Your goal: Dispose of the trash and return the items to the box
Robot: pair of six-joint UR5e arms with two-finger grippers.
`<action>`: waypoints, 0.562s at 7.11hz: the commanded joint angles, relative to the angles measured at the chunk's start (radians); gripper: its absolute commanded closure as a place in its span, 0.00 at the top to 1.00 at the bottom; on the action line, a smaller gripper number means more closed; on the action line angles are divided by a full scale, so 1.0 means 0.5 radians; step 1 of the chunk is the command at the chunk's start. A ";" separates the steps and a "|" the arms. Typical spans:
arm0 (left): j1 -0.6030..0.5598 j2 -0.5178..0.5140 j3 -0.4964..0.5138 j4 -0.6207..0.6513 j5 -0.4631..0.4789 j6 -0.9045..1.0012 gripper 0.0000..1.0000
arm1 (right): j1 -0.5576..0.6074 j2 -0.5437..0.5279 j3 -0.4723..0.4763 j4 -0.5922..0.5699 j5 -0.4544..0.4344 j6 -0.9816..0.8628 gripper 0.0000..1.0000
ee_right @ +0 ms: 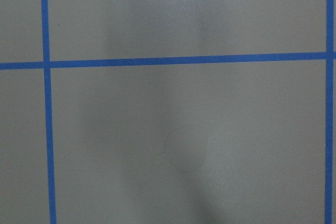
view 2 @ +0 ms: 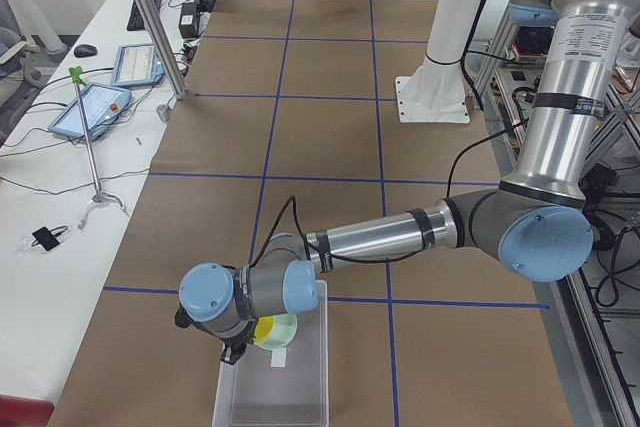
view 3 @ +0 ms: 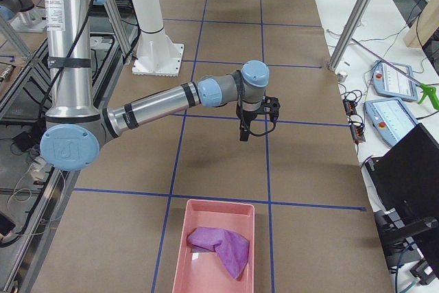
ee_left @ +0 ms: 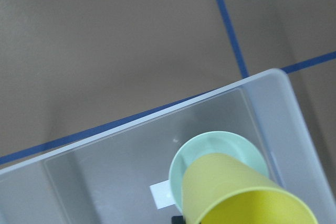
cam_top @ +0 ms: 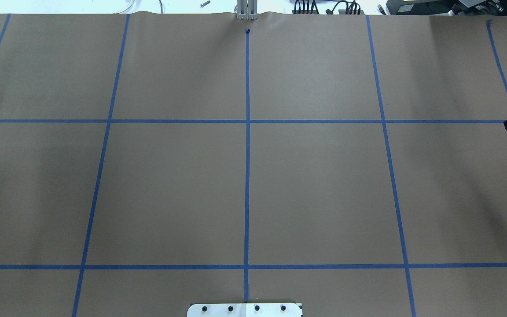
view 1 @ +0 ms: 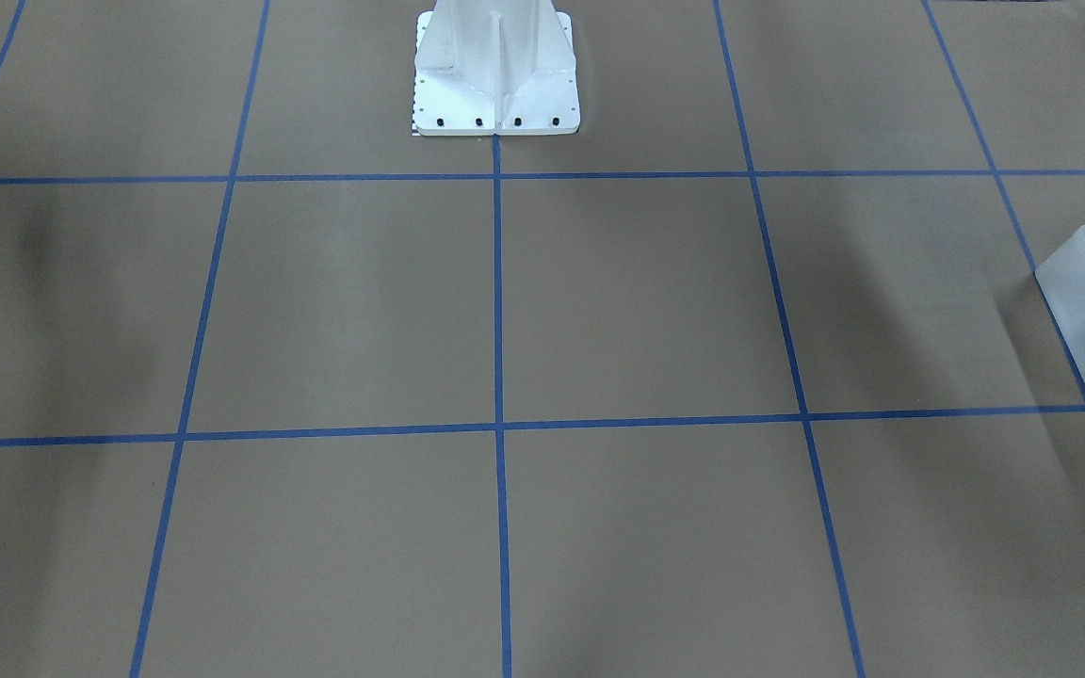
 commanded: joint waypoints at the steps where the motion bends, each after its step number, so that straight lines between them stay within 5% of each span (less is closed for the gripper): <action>1: -0.008 -0.009 0.311 -0.203 0.028 0.007 0.00 | -0.001 0.000 0.005 0.000 0.000 0.002 1.00; 4: -0.002 -0.031 0.459 -0.240 0.028 -0.009 0.00 | -0.001 -0.003 0.002 -0.003 0.000 0.002 1.00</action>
